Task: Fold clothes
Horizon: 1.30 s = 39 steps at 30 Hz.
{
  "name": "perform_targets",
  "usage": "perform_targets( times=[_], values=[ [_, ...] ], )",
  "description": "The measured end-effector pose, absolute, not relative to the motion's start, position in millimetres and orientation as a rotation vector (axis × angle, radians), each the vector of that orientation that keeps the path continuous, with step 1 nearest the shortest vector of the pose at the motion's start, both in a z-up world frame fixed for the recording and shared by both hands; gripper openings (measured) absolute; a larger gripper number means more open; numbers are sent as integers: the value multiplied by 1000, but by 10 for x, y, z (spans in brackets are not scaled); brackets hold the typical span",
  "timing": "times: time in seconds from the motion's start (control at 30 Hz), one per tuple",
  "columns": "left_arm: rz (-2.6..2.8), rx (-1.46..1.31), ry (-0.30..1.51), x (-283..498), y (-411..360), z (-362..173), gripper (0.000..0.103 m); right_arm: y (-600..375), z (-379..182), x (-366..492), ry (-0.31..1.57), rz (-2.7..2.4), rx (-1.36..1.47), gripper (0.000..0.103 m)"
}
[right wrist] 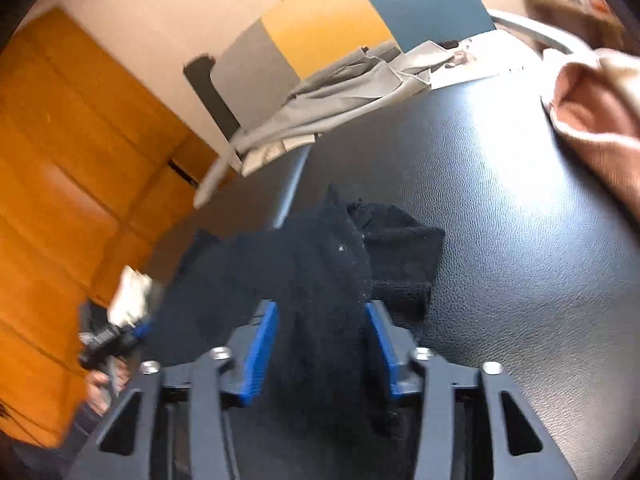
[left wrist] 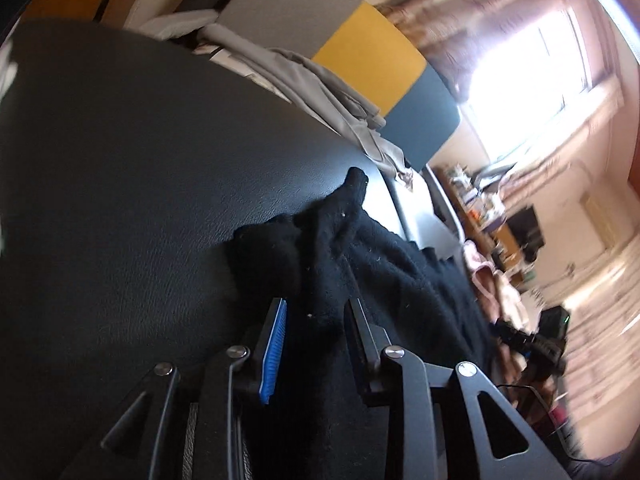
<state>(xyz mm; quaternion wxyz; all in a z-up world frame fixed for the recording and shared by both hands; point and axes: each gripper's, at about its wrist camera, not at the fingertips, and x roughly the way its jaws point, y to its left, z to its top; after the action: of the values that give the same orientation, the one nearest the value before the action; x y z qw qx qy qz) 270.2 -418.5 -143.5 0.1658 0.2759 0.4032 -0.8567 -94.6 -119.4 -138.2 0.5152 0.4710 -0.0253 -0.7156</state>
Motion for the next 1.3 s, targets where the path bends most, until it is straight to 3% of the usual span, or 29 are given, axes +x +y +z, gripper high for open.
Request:
perform_targets(
  times=[0.2,0.3,0.43,0.47,0.53,0.57,0.73,0.83,0.93,0.97,1.0,1.1,1.2,1.23,1.27,1.3],
  values=[
    [-2476,846,1082,2511,-4179,-1372,41,-1504,-1545,-897,271,-1790,1174,42],
    [-2513,855,1043,2492,-4154,-1315,44,-1513,-1539,-894,308,-1800,1173,42],
    [-2511,960,986,2365,-4132,-1352,44,-1523,-1535,-895,347,-1814,1166,35],
    [-2507,993,985,2328,-4125,-1375,41,-1526,-1540,-885,363,-1817,1161,34],
    [-2474,1051,1015,2273,-4121,-1405,26,-1512,-1511,-861,381,-1818,1155,31],
    [-2470,1037,1020,2288,-4115,-1376,10,-1522,-1500,-847,395,-1819,1150,29],
    [-2465,942,1124,2558,-4072,-1202,8,-1488,-1314,-753,479,-1847,1079,6],
    [-2403,1020,1107,2575,-4045,-1396,9,-1377,-1260,-805,579,-1933,1051,3],
    [-2375,1014,1119,2598,-4033,-1488,17,-1289,-1471,-938,596,-1950,1122,2],
    [-2345,999,1099,2618,-4039,-1458,24,-1261,-1547,-979,594,-1952,1147,2],
    [-2309,985,1075,2640,-4044,-1422,30,-1224,-1596,-992,580,-1967,1153,2],
    [-2240,928,949,2696,-3986,-1262,30,-1053,-1498,-1017,385,-1965,1136,2],
    [-2272,832,828,2701,-3742,-1033,30,-967,-1252,-974,288,-1946,1051,9],
    [-2313,812,801,2659,-3635,-983,30,-982,-1183,-948,277,-1930,1027,26],
    [-2356,793,773,2612,-3524,-936,30,-996,-1114,-923,266,-1915,1003,53],
    [-2404,799,722,2526,-3391,-919,30,-1078,-1075,-859,301,-1905,960,64]
  ],
)
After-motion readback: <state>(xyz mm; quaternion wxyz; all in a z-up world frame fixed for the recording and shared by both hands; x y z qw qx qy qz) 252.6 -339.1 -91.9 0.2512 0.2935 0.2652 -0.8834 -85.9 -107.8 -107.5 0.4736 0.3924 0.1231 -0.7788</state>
